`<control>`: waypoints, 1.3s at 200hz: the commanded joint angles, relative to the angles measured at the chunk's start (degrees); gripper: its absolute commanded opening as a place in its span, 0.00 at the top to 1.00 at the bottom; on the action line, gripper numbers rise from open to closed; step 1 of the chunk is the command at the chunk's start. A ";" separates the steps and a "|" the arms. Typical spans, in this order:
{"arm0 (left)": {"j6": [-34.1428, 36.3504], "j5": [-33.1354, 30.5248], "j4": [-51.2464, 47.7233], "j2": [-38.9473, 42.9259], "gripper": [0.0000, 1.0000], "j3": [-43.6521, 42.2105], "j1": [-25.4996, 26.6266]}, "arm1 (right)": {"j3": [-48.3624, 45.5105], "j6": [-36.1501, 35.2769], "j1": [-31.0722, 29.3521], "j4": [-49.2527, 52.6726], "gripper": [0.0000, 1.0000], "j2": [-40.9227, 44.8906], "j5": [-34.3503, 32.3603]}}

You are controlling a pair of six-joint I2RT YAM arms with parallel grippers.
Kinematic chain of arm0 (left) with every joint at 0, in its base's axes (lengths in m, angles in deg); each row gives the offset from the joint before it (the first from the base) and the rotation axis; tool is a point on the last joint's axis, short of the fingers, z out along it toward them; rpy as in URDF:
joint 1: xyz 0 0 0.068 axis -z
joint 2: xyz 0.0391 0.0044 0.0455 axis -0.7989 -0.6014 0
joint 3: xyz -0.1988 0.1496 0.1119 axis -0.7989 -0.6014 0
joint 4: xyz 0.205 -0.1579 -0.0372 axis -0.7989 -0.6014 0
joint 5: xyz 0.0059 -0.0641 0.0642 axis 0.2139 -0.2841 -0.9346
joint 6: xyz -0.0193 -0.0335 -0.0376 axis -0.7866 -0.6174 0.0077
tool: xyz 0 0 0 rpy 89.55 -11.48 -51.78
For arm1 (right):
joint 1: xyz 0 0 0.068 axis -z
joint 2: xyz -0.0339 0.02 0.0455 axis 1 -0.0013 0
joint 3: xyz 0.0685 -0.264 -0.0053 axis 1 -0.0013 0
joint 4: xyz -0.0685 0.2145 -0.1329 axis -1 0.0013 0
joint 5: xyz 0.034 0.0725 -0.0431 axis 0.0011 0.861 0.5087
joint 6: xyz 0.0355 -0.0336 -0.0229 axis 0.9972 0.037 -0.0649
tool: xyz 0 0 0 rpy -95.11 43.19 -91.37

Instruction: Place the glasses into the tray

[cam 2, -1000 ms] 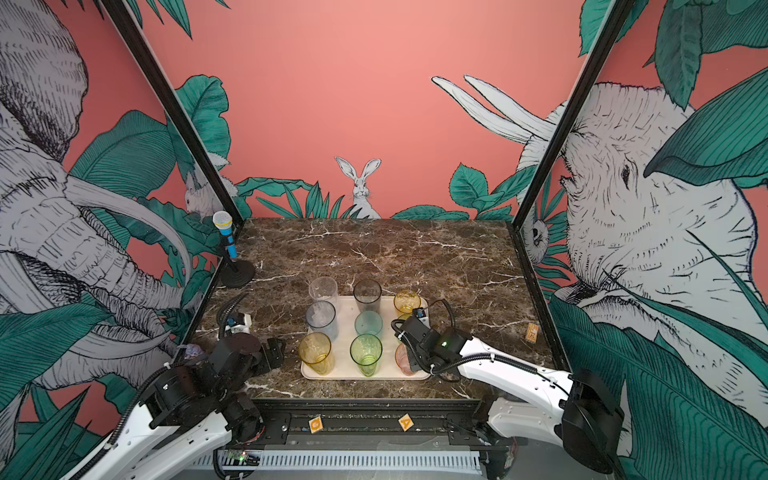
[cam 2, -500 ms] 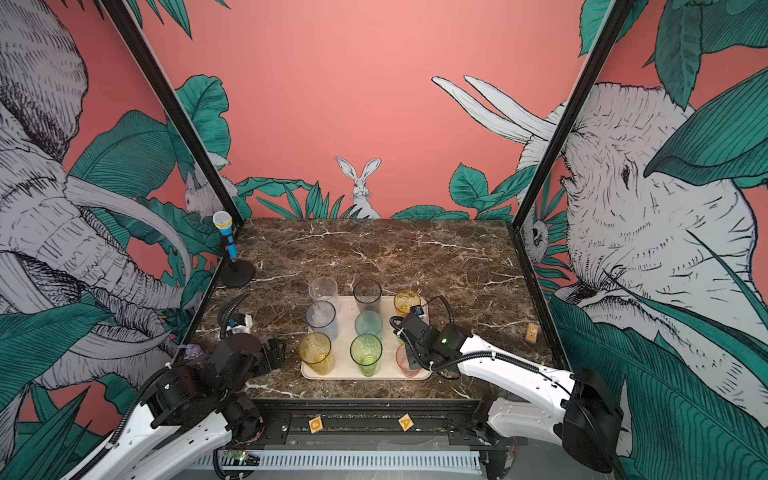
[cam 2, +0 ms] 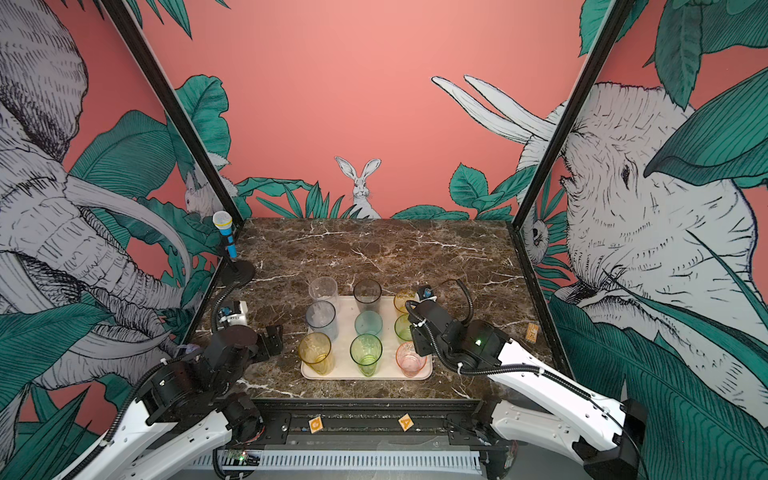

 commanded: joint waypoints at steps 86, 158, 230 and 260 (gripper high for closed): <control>38.18 -26.29 41.66 -5.17 0.01 -7.65 -3.20 | -8.36 -25.81 13.72 -37.59 0.01 1.70 -15.49; 47.91 -12.55 55.98 -17.93 0.01 -9.50 -18.64 | -7.61 -26.46 29.48 -48.37 0.01 -9.38 -7.97; 52.40 -5.86 74.27 -34.45 0.00 -15.73 -28.16 | -15.35 -28.48 41.61 -64.23 0.01 -18.23 -7.33; 49.02 -1.76 77.43 -38.69 0.01 -17.87 -31.66 | -20.48 -28.58 45.63 -73.09 0.01 -21.41 -6.65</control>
